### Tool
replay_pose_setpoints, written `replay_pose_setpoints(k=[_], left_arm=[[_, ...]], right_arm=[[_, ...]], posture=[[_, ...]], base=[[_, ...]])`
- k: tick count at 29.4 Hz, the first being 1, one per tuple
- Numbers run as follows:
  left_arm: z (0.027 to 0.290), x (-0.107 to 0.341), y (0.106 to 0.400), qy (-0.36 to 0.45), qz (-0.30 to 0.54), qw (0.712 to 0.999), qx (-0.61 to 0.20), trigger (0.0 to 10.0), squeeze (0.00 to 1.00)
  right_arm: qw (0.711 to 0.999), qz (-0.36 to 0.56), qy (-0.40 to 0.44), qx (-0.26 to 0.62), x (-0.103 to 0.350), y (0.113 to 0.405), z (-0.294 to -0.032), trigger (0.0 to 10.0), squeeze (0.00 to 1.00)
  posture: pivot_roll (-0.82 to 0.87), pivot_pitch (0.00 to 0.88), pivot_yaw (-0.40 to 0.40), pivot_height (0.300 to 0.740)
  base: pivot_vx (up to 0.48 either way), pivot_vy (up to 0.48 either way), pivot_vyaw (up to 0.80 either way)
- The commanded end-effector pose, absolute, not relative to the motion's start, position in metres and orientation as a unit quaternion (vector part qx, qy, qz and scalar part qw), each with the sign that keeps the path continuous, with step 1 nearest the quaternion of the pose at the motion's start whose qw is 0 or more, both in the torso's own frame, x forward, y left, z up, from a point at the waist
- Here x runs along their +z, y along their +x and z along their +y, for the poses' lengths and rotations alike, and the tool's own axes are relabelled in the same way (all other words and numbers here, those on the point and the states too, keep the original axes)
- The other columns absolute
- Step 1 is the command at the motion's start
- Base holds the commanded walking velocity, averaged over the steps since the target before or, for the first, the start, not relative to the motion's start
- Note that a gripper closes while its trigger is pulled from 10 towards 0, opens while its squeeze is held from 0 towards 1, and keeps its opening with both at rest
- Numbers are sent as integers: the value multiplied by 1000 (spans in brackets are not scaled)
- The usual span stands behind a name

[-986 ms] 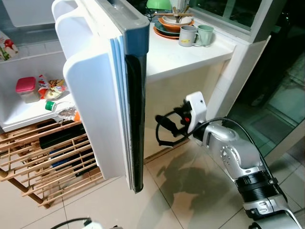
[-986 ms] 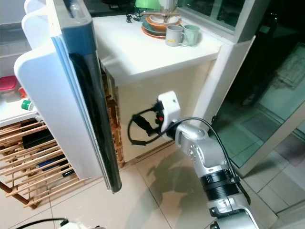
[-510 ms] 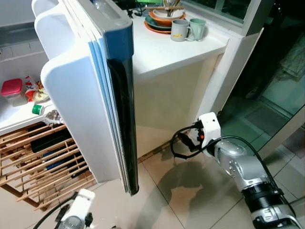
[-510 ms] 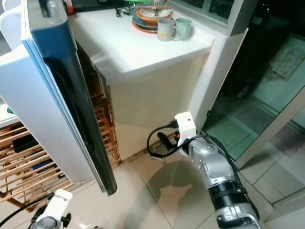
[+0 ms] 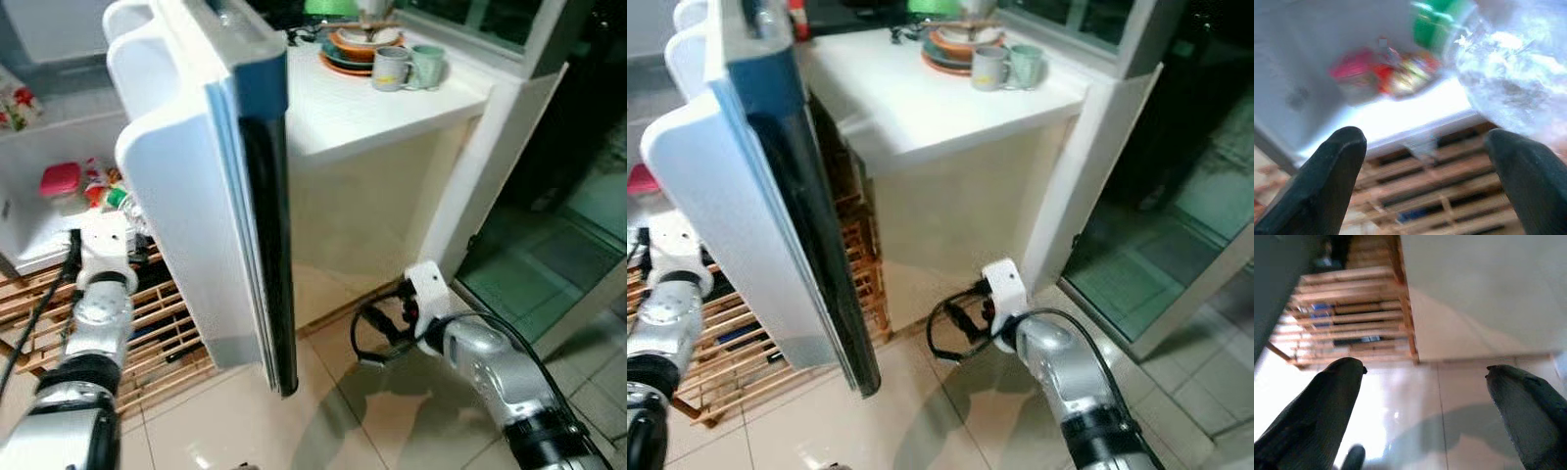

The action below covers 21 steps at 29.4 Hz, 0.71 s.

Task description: Restocking fridge

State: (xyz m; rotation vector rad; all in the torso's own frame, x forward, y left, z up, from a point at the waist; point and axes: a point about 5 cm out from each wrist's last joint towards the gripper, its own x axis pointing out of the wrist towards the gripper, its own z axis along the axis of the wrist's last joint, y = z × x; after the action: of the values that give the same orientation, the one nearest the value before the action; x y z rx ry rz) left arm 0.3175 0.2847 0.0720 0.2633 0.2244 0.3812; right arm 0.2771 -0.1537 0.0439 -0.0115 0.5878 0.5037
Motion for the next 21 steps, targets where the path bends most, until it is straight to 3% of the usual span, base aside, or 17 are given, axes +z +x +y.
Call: replay_pose_setpoints(k=[1,12,16,19,21], left_arm=[[283,63,313,118,130,966,189,10000,0],[276,68,322,70,126,974,175,10000,0],[289,63,315,60,147,965,210,10000,0],[294,65,314,36,141,965,219,10000,0],[290,71,320,-22,113,973,199,10000,0]], right_arm=[[930,280,-11,240,48,279,-157,10000,0],[928,280,-5,246,46,274,-151,10000,0],[928,281,-4,245,45,275,-151,10000,0],[927,283,-4,246,44,275,-150,10000,0],[926,284,-3,249,43,274,-148,10000,0]], posture=[[-81,0,14,740],[-89,0,25,740],[-84,0,23,740],[-81,0,22,740],[-80,0,21,740]], base=[[0,0,0],[0,0,0],[0,0,0],[0,0,0],[0,0,0]])
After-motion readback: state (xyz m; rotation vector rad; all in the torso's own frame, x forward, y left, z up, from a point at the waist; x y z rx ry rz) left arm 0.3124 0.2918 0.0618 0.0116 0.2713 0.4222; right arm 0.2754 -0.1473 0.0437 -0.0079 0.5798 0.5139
